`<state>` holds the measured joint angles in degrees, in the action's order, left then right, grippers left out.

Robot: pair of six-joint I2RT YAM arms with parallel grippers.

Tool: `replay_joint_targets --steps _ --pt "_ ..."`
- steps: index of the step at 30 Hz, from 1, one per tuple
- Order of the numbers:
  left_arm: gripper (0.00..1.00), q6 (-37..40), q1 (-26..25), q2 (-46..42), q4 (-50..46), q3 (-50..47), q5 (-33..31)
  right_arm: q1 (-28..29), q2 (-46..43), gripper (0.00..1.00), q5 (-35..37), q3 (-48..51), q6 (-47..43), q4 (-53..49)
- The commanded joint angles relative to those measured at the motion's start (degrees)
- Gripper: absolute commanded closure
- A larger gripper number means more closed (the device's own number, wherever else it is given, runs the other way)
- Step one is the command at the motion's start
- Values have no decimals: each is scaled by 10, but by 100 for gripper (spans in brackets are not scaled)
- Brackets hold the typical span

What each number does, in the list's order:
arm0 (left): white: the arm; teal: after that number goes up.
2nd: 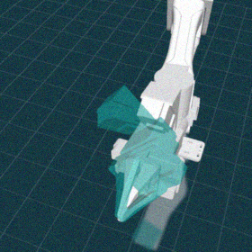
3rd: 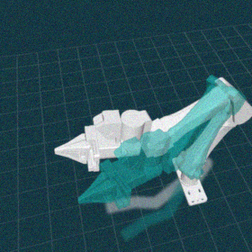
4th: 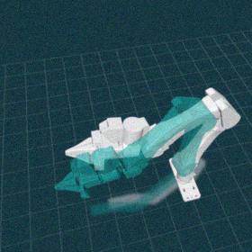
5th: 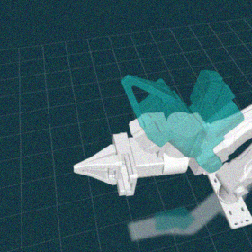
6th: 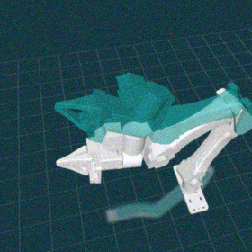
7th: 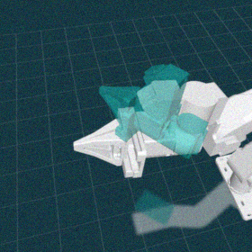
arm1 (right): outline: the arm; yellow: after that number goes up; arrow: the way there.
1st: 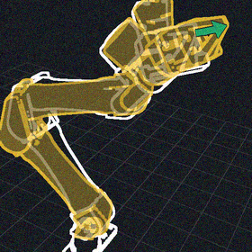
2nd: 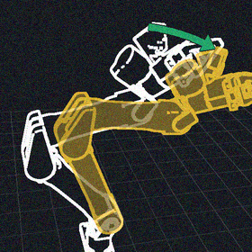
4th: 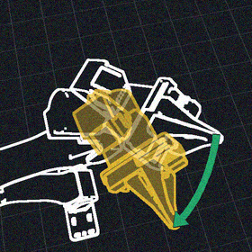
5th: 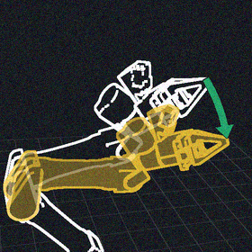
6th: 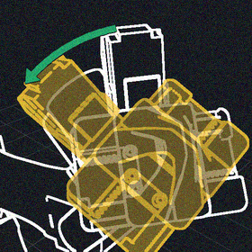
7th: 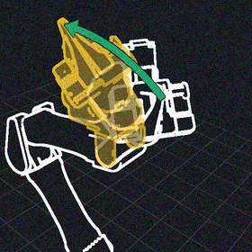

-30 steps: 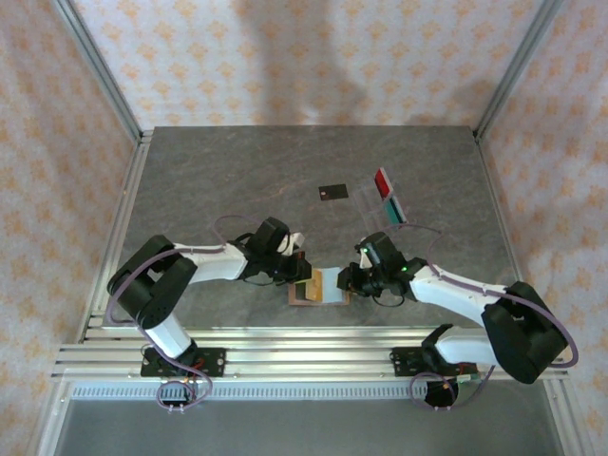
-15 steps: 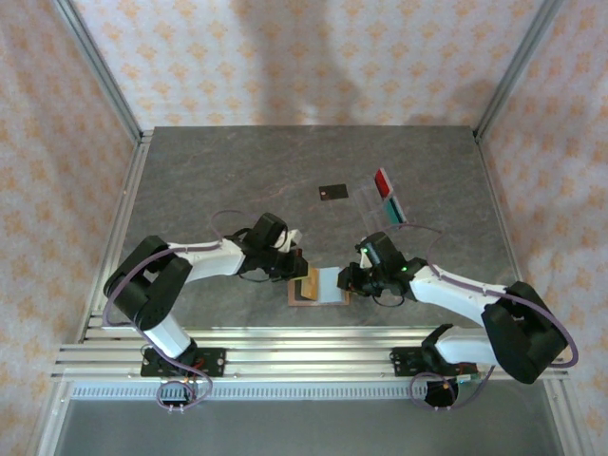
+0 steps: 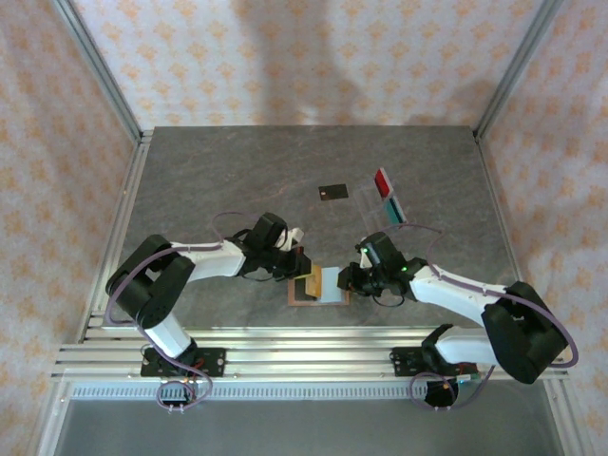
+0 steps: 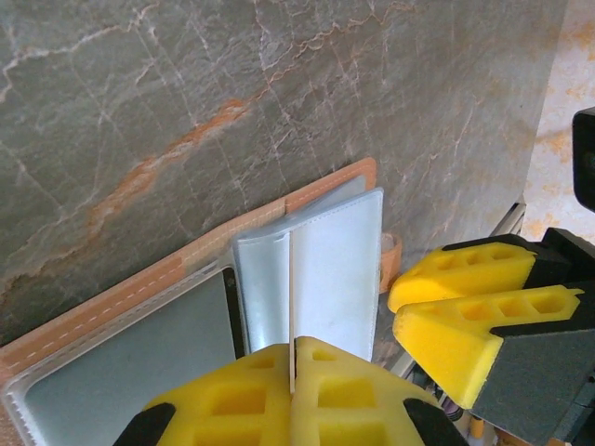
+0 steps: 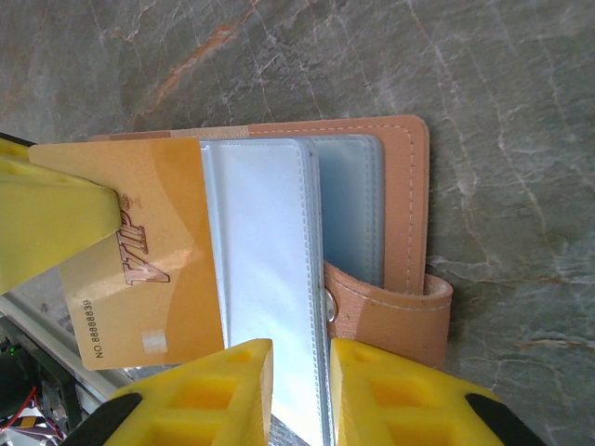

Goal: Put the credit cards into the card holder

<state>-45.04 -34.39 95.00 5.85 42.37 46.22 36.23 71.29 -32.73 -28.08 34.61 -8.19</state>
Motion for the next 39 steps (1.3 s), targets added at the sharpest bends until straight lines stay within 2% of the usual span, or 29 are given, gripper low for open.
replay_joint_targets --steps 1,13,21,25,29,39 --pt "100 5 3 10 0 -6 3 3 -6 77 14 0 -8 -14" --pt "100 -7 3 9 21 -26 8 3 -3 77 16 -3 -10 -18" --pt "100 24 3 -10 -27 -26 -3 3 9 77 14 -10 -13 -15" --pt "100 6 3 6 7 -24 10 3 13 77 14 -11 -13 -10" --pt "100 -47 2 19 103 -39 33 3 10 77 14 -9 -12 -10" --pt "100 -31 3 27 82 -36 21 3 -3 76 21 -8 -18 -24"
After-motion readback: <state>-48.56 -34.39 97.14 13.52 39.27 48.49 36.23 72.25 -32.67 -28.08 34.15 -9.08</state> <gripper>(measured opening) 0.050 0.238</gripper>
